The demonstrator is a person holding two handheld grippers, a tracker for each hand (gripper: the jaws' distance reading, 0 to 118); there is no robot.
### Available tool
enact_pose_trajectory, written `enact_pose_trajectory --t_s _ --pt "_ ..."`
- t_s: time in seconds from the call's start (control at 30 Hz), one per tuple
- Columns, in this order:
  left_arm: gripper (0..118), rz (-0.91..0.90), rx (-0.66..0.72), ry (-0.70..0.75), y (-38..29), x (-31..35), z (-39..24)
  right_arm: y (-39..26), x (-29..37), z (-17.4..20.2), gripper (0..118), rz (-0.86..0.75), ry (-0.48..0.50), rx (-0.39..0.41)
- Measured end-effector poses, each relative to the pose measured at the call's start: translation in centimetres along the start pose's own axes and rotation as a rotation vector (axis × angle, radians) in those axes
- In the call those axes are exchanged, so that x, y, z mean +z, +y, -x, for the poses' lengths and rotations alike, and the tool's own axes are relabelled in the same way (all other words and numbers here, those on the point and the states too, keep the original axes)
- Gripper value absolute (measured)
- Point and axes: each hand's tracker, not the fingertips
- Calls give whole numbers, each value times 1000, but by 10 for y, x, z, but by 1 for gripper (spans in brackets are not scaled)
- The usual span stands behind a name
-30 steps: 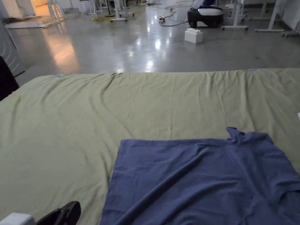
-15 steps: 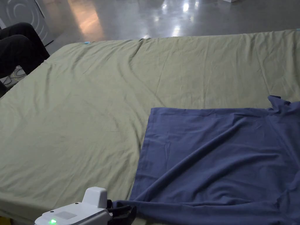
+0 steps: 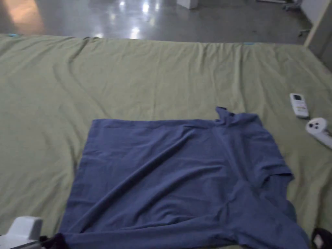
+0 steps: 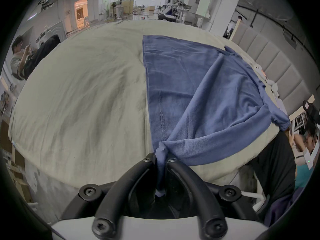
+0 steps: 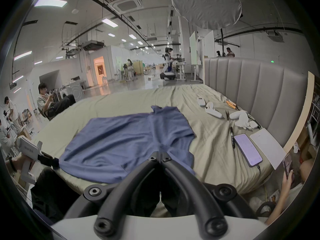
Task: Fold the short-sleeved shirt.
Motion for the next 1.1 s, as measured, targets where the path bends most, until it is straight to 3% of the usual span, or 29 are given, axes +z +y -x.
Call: enact_pose_trajectory --t_s 0.07,0.1,0.17,0.2,0.33,0.43,0.47,0.53,0.57,0.6,0.77,0.97,1.1 --pt "9 15 -22 5 0 -6 -1 -4 -12 -15 4 89 -71 -14" --pt "9 20 -18 4 1 -8 -1 -5 -17 -23 18 121 -78 -38" --pt "9 40 -6 -3 5 -4 -6 -13 -34 -41 61 191 -35 -122" --pt "9 39 0 -5 5 -3 -6 -16 -41 -47 74 206 -35 -164" --pt "9 40 6 -7 5 2 -12 -26 -75 -66 72 269 -21 -287" --pt "9 44 -4 4 7 5 -18 -31 -101 -70 68 373 -8 -269" --pt "9 43 -9 7 7 6 -20 -32 -107 -69 62 397 -1 -237" --pt "9 39 -12 11 6 5 -17 -33 -111 -64 34 407 16 -187" --pt "9 38 -11 16 6 5 -16 -33 -110 -61 13 403 29 -177" --pt "9 37 -11 17 6 6 -16 -34 -108 -58 3 395 31 -173" --pt "8 -70 -44 7 0 25 -15 -31 -87 -52 2 319 11 -163" --pt "7 -264 -53 34 -7 69 -17 -27 -51 -67 1 237 -27 -241" --pt "7 -294 -98 41 -16 78 -14 -26 -38 -65 1 233 -58 -205"
